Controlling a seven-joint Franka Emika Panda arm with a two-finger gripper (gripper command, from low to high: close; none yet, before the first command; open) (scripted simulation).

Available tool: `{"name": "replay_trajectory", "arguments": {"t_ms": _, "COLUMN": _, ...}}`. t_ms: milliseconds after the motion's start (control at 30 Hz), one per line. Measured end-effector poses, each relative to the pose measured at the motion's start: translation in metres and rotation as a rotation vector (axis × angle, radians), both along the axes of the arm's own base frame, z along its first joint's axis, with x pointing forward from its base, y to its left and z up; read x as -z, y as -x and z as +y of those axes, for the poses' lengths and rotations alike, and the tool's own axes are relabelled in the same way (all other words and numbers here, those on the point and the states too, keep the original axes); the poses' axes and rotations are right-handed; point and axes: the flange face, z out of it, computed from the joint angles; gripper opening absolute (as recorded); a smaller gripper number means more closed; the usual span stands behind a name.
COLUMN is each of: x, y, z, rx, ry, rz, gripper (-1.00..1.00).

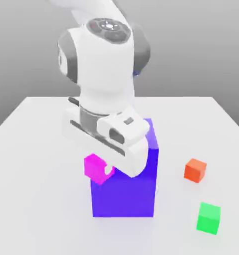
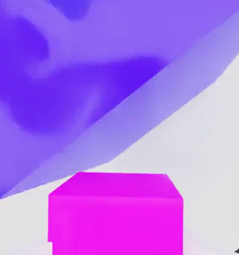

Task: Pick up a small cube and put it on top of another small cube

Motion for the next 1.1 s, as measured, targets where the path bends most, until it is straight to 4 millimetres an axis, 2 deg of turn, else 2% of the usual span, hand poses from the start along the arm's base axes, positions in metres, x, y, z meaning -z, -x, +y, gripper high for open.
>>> {"name": "replay_trajectory", "arguments": {"t_ms": 300, "x": -0.004, "y": 0.005, "z": 0.118, "rx": -0.010, "ry": 0.001, "rz": -0.007, "gripper": -1.00}}
{"name": "replay_trajectory", "arguments": {"t_ms": 500, "x": 0.009, "y": 0.020, "z": 0.194, "rx": -0.005, "ry": 0.012, "rz": -0.038, "gripper": -1.00}}
{"name": "replay_trajectory", "arguments": {"t_ms": 567, "x": 0.017, "y": 0.026, "z": 0.214, "rx": -0.003, "ry": 0.007, "rz": -0.050, "gripper": -1.00}}
{"name": "replay_trajectory", "arguments": {"t_ms": 800, "x": 0.050, "y": 0.039, "z": 0.234, "rx": 0.014, "ry": -0.057, "rz": -0.095, "gripper": -1.00}}
{"name": "replay_trajectory", "arguments": {"t_ms": 1100, "x": 0.094, "y": 0.041, "z": 0.228, "rx": 0.036, "ry": -0.096, "rz": -0.172, "gripper": -1.00}}
